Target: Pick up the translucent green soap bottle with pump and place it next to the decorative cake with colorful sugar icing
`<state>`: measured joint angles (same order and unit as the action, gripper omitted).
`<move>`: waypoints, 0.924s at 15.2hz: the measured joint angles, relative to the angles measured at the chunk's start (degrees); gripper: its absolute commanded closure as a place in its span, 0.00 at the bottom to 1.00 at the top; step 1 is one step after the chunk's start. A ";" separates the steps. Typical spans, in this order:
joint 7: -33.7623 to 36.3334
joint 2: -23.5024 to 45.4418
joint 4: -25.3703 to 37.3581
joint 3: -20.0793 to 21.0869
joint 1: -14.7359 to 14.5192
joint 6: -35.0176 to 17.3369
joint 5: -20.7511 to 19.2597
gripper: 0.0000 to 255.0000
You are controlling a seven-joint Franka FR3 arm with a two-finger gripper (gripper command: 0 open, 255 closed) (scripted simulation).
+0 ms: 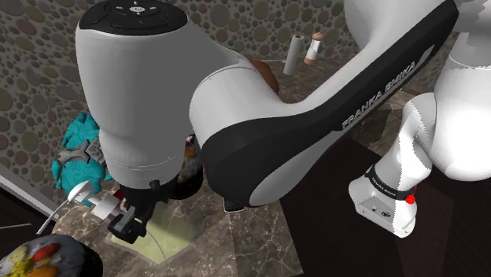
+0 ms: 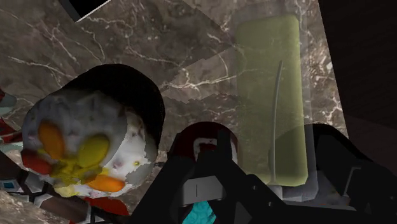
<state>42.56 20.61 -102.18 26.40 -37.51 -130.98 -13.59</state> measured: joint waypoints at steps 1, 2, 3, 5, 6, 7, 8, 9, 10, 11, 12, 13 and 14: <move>0.13 0.30 -0.33 -0.11 -0.04 -0.61 -0.22 1.00; 0.30 0.74 -0.50 -0.25 -0.14 -1.18 -0.50 1.00; 0.54 1.24 -0.66 -0.40 -0.29 -1.78 -0.83 1.00; 0.95 1.84 -1.30 -0.63 -0.47 -2.95 -1.31 1.00; 1.20 2.35 -1.29 -0.85 -0.61 -3.69 -1.73 1.00; 1.34 2.61 -1.46 -1.02 -0.63 -4.50 -2.03 1.00; 1.57 2.81 -1.65 -1.14 -0.73 -5.12 -2.29 1.00; 1.82 3.17 -1.83 -1.28 -0.86 -5.77 -2.58 1.00; 2.09 3.47 -2.01 -1.38 -1.04 -6.27 -2.84 1.00; 1.99 3.46 -2.12 -1.37 -0.96 -6.38 -2.80 1.00; 1.99 3.57 -2.03 -1.42 -0.97 -6.42 -2.86 1.00; 1.97 3.60 -1.99 -1.41 -0.97 -6.35 -2.85 1.00; 1.92 3.54 -2.09 -1.40 -0.91 -6.44 -2.83 1.00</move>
<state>44.48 24.16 -104.27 25.00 -38.43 -137.42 -16.41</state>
